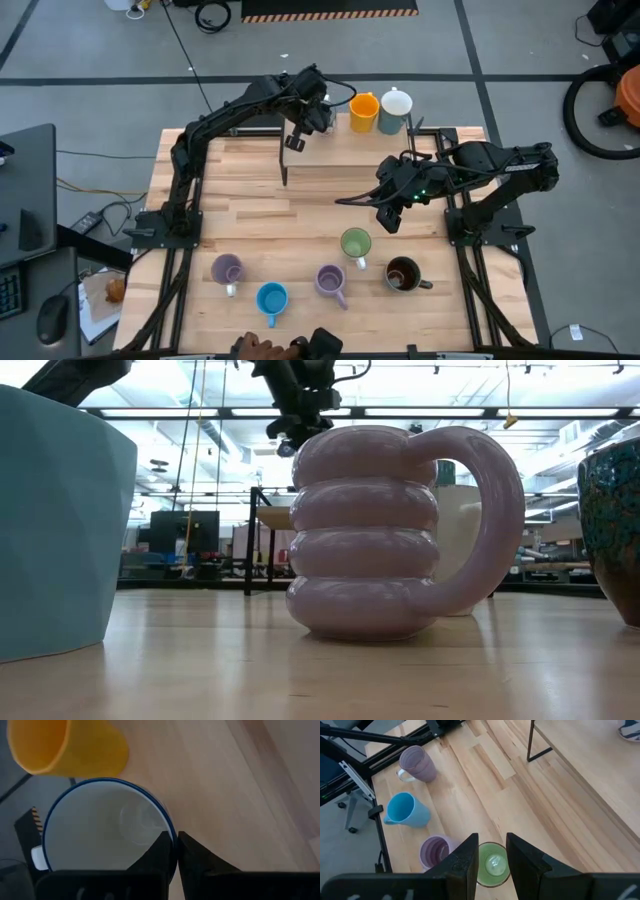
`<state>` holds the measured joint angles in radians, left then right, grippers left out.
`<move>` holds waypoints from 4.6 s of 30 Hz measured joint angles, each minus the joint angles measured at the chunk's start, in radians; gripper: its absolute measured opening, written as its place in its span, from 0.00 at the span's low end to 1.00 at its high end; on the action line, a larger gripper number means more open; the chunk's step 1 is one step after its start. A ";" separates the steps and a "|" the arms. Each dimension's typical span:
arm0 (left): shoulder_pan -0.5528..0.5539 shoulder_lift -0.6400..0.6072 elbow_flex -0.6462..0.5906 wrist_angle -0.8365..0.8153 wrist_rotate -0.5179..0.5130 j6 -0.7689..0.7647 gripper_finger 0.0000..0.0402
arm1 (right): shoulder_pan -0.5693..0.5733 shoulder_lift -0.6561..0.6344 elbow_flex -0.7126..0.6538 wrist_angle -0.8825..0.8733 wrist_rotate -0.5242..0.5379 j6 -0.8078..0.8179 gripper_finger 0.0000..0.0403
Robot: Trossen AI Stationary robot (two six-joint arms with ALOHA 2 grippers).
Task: Place coffee mugs
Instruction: Put the white patterned mug on the shelf
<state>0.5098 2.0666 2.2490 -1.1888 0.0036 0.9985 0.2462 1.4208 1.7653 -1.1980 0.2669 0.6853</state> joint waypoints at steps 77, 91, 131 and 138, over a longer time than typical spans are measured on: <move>-0.004 0.007 0.001 0.264 0.017 -0.454 0.19 | 0.000 0.000 0.000 0.023 0.000 0.003 0.26; -0.015 0.025 -0.001 0.284 0.028 -0.703 0.20 | 0.000 0.000 0.000 0.027 0.000 0.004 0.26; -0.031 0.074 0.002 0.275 -0.039 -0.570 0.14 | 0.000 0.000 0.000 0.052 0.000 0.000 0.26; -0.025 0.074 0.001 0.270 -0.029 -0.512 0.11 | 0.000 0.000 0.000 0.053 0.000 0.003 0.26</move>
<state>0.4849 2.1410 2.2501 -0.9185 -0.0254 0.4863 0.2465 1.4204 1.7653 -1.1454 0.2670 0.6880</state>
